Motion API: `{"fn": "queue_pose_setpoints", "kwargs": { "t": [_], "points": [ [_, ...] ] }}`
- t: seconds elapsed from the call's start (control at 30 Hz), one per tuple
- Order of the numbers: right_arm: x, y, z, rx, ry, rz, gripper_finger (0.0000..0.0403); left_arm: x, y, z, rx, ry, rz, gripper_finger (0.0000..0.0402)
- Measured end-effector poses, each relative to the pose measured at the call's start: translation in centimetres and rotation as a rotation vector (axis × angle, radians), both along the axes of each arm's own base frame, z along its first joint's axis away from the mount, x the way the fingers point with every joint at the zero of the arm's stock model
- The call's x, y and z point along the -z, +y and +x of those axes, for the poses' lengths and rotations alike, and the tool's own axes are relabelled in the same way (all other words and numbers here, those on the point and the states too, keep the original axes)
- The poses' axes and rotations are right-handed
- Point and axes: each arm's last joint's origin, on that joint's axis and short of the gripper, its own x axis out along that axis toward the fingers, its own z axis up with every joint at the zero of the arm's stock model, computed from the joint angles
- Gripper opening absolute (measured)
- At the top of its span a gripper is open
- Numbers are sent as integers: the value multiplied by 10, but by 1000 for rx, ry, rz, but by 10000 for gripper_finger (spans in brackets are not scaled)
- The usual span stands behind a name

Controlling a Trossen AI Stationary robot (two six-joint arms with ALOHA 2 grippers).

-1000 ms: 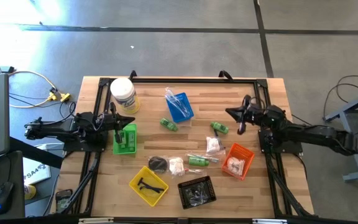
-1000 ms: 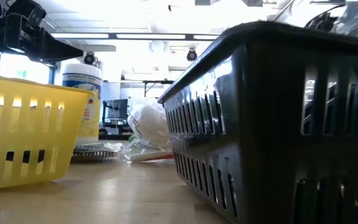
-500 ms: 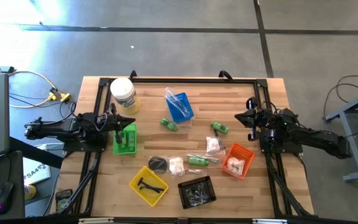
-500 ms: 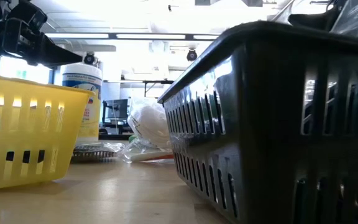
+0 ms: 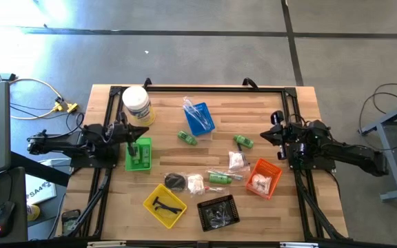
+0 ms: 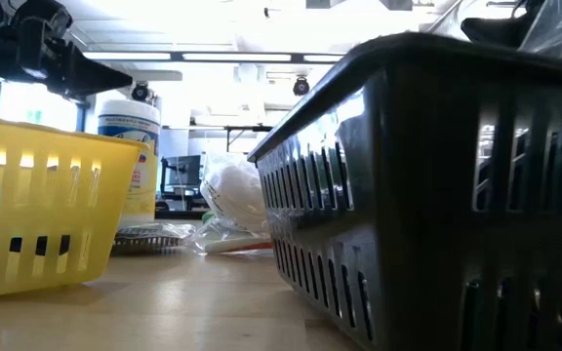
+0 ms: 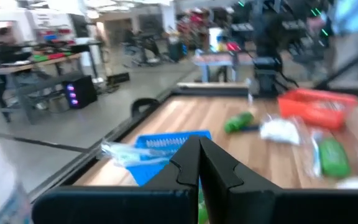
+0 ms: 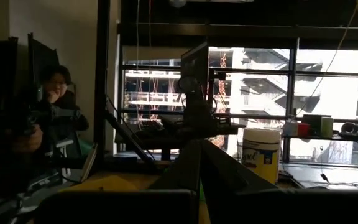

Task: Pick & Place Travel size toiletries
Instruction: Put the white cotton pack into the orange bin

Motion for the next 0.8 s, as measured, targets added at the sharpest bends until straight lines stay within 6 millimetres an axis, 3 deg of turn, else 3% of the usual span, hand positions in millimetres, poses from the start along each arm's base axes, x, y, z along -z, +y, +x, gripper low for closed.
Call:
{"fn": "queue_pose_setpoints", "kwargs": {
  "t": [0.23,0.63,0.8],
  "points": [
    [2,0,1,0,20,6,2,-7,1,0,-39,-66,0,0],
    [4,-1,1,28,41,22,2,-4,1,7,-34,-28,-20,0],
    [4,-1,1,29,41,22,2,-23,0,8,16,-141,-63,9]
  ]
}}
